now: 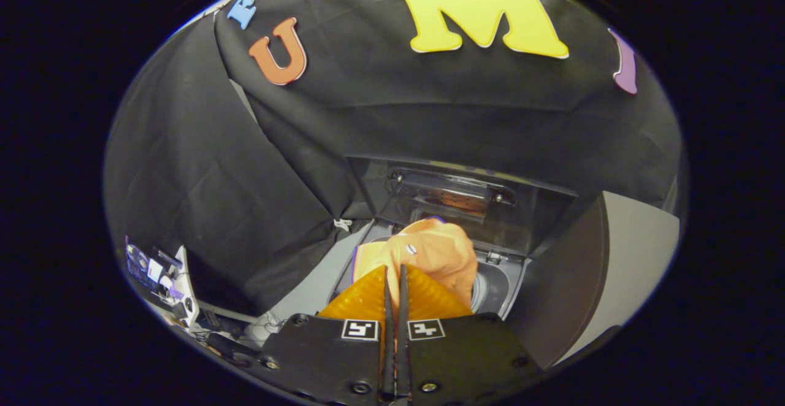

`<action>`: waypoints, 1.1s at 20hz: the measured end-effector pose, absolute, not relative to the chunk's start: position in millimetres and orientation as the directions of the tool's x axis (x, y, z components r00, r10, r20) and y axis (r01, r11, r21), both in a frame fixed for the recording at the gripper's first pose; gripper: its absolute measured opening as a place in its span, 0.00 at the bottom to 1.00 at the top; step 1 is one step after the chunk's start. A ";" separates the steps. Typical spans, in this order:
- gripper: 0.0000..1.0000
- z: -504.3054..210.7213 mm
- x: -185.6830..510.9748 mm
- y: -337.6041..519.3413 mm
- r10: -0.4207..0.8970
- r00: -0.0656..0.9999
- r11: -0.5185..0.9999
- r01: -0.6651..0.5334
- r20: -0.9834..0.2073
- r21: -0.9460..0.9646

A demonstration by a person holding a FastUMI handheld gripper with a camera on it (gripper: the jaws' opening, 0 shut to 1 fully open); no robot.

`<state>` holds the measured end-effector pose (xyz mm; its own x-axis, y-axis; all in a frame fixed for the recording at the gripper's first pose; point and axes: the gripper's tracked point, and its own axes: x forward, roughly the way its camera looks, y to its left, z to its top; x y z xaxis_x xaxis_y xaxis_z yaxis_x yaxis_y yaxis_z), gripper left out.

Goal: Put the clothes into the washing machine and then close the washing machine lid.

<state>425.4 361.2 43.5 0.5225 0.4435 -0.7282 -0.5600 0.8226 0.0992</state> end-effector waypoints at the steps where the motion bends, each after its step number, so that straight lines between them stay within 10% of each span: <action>1: 0.04 39.9 426.5 362.7 0.438 0.519 0.824 -0.557 -0.734 0.097; 22: 0.05 -64.7 474.3 365.1 0.336 0.464 0.884 -0.456 -0.820 0.104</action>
